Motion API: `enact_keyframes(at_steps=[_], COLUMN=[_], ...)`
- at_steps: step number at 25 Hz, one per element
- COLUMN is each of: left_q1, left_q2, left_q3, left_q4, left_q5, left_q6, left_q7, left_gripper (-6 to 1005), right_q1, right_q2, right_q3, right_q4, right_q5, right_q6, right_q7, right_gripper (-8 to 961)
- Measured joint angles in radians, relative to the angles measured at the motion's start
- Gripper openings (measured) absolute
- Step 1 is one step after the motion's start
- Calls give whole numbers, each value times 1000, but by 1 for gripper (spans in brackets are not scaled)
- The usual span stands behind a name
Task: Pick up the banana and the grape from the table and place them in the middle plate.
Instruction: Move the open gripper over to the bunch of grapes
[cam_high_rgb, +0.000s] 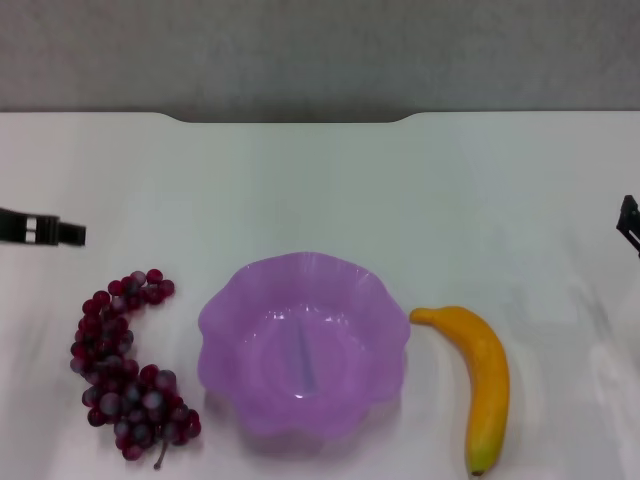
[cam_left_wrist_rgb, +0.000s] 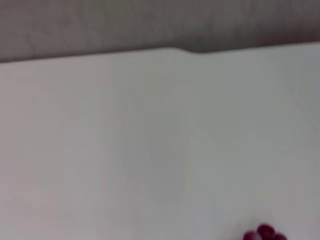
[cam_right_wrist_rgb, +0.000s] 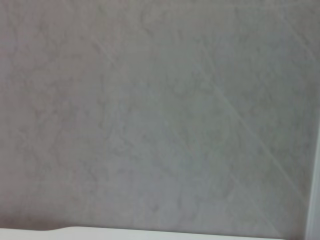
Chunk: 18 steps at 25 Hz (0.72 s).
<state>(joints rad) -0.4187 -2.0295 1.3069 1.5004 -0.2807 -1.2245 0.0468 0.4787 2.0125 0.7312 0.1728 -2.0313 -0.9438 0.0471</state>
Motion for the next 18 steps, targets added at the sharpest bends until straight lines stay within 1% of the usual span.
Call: enact_keyframes(at_steps=[6, 10, 14, 18], left_q1=[-6, -13, -29, -42], left_q2=[-2, -4, -5, -5], left_q3=[19, 49, 93, 108], left_q4=[-43, -87, -143, -179], left_q5=[8, 12, 8, 2], left_q6=[-23, -8, 34, 44], left_q7=[3, 3, 6, 2], left_gripper=[883, 882, 881, 881], right_q1=[-7, -8, -8, -5], right_q2=[0, 0, 0, 0], right_q3=[1, 2, 2, 0], right_q4=[-1, 2, -2, -2], right_q5=[1, 1, 0, 0], right_q6=[-7, -10, -8, -6], right_q7=[0, 0, -1, -1], right_gripper=[891, 891, 891, 891])
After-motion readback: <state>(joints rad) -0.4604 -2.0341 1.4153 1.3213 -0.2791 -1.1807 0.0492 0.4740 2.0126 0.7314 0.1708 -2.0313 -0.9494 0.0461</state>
